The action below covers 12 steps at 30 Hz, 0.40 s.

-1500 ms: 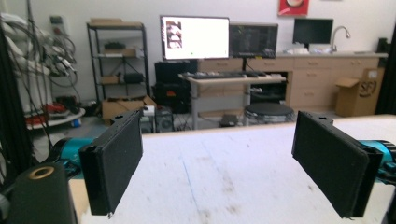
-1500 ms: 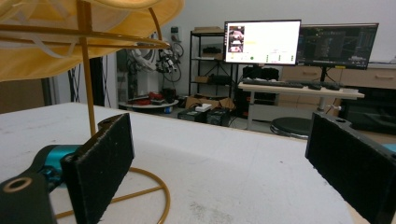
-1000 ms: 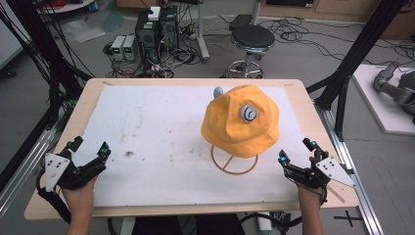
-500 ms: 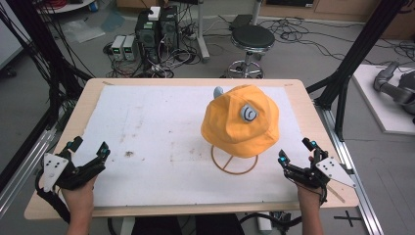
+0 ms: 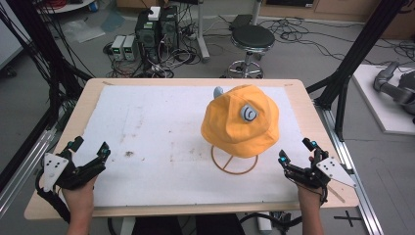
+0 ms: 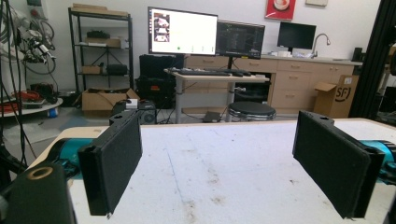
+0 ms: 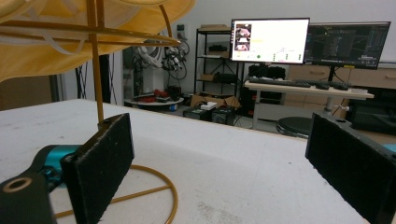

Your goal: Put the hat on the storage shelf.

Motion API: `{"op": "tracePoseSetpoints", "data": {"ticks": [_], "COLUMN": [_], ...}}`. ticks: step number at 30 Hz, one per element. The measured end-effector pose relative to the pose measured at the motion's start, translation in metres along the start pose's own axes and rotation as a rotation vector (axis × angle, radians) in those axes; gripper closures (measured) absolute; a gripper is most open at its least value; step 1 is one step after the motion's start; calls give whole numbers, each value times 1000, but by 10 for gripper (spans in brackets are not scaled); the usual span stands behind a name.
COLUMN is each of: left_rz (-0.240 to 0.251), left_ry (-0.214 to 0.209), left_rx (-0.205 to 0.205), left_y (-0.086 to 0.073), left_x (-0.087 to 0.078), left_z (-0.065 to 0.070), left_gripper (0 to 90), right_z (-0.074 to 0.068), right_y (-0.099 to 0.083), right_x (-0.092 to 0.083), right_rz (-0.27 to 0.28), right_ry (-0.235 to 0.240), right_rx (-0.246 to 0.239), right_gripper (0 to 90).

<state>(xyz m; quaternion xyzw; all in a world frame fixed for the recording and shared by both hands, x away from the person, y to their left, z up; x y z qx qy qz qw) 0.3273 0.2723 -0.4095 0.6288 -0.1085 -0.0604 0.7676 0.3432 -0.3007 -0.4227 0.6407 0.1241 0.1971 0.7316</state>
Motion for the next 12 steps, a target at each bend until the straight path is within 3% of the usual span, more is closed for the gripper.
{"op": "tracePoseSetpoints", "data": {"ticks": [12], "left_rz": [-5], "left_ry": [-13], "left_rx": [-7], "left_y": [-1], "left_x": [1], "left_z": [1], "left_gripper": [162], "right_z": [0], "right_y": [0], "right_x": [1], "right_rz": [-3], "right_ry": [-1], "right_rx": [0], "right_gripper": [75]}}
Point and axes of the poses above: each handheld gripper's, and its own axes: x roughly forward along the jaws, y roughly out of its top, z roughly to its right, the point moved 9 cm from there along x, roughly forward along the jaws, and after that the axes turned 7 degrees about -x, right-handed, at the moved point
